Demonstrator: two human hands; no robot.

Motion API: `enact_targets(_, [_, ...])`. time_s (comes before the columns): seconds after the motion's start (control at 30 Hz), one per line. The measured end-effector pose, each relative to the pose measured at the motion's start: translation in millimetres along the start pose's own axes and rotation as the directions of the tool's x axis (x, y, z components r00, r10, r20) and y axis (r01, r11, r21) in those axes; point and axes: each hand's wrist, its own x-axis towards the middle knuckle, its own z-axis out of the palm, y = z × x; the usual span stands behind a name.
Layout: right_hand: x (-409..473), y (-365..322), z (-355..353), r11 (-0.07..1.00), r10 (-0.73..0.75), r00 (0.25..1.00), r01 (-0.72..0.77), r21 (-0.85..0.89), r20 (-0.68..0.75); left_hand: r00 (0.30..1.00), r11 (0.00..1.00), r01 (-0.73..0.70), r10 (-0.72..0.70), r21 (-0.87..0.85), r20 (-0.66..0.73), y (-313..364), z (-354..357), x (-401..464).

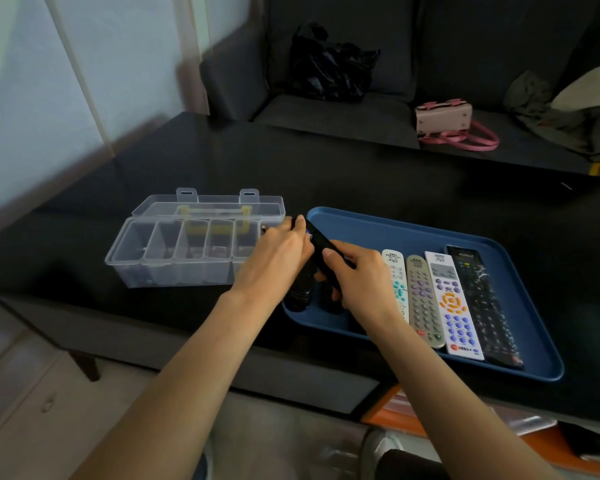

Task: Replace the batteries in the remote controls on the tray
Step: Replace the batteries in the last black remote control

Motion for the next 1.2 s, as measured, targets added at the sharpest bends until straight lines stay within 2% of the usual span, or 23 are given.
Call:
enact_targets(0.13, [1,-4,-3,0.989,0.084,0.996,-0.087,0.12,0.027,0.997,0.98,-0.046,0.033,-0.194,-0.07,-5,-1,-6])
enact_targets(0.27, [-1,-10,-7,0.968,0.129,0.99,-0.139,0.21,0.061,0.994,0.965,-0.11,0.106,-0.236,-0.031,-16,0,-5])
enact_targets(0.43, [-4,-16,-8,0.909,0.204,0.969,-0.241,0.341,0.14,0.96,0.941,-0.207,0.142,-0.266,-0.243,-22,8,-6])
enact_targets(0.5, [-4,-17,-9,0.887,0.226,0.96,-0.273,0.372,0.167,0.933,0.922,-0.21,0.089,-0.326,-0.349,-19,4,-4])
enact_targets(0.57, [-3,-17,-9,0.882,0.233,0.956,-0.285,0.376,0.179,0.904,0.883,-0.147,-0.064,-0.445,-0.424,-14,-5,-1])
enact_targets(0.63, [-3,-16,-8,0.885,0.232,0.956,-0.283,0.369,0.177,0.888,0.843,-0.035,-0.221,-0.537,-0.404,-12,-10,0])
enact_targets(0.7, [-3,-16,-8,0.891,0.224,0.96,-0.272,0.364,0.169,0.895,0.822,0.066,-0.299,-0.565,-0.331,-13,-12,2])
enact_targets(0.83, [-4,-17,-8,0.911,0.204,0.969,-0.241,0.335,0.141,0.955,0.896,0.125,-0.224,-0.425,-0.192,-18,-10,0])
enact_targets(1.2, [-5,-14,-3,0.972,0.096,0.994,-0.105,0.209,0.053,0.93,0.877,0.253,-0.336,-0.409,-0.145,-15,-10,-2])
